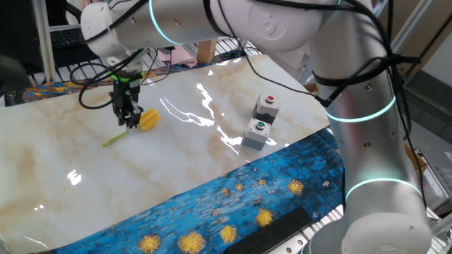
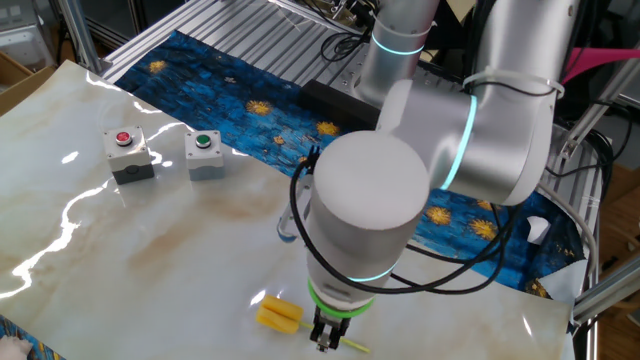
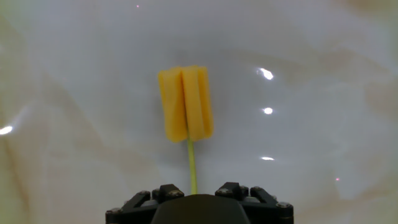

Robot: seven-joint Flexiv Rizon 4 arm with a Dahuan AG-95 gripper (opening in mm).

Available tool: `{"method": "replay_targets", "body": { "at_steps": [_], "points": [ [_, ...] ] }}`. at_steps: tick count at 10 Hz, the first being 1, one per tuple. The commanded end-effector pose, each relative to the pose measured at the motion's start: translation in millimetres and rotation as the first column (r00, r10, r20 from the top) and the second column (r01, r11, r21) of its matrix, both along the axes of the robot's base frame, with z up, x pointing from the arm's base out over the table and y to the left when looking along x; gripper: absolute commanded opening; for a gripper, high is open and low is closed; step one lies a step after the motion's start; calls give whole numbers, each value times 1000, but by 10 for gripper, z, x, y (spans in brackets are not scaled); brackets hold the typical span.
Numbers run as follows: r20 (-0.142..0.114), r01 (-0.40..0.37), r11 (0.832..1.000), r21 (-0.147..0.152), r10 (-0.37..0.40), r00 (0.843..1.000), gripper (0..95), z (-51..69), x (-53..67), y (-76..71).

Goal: Scrub the table with a brush

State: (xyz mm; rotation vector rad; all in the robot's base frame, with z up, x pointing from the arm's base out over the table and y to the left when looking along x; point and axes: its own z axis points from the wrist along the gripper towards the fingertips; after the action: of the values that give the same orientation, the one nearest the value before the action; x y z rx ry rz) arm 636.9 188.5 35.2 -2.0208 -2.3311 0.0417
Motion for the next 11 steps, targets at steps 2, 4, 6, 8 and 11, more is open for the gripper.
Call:
{"method": "replay_targets", "body": {
  "at_steps": [2,4,6,8,11],
  "points": [
    [2,2,1000,1,-2,1000,570,-42,25,27],
    [7,1,1000,-7,-1,1000,570,-83,40,45],
    [10,0,1000,-18,0,1000,570,-112,46,57],
    [13,-5,1000,-26,6,1000,570,-146,46,65],
    [20,-9,999,-35,9,1000,570,-182,37,69]
  ]
}}
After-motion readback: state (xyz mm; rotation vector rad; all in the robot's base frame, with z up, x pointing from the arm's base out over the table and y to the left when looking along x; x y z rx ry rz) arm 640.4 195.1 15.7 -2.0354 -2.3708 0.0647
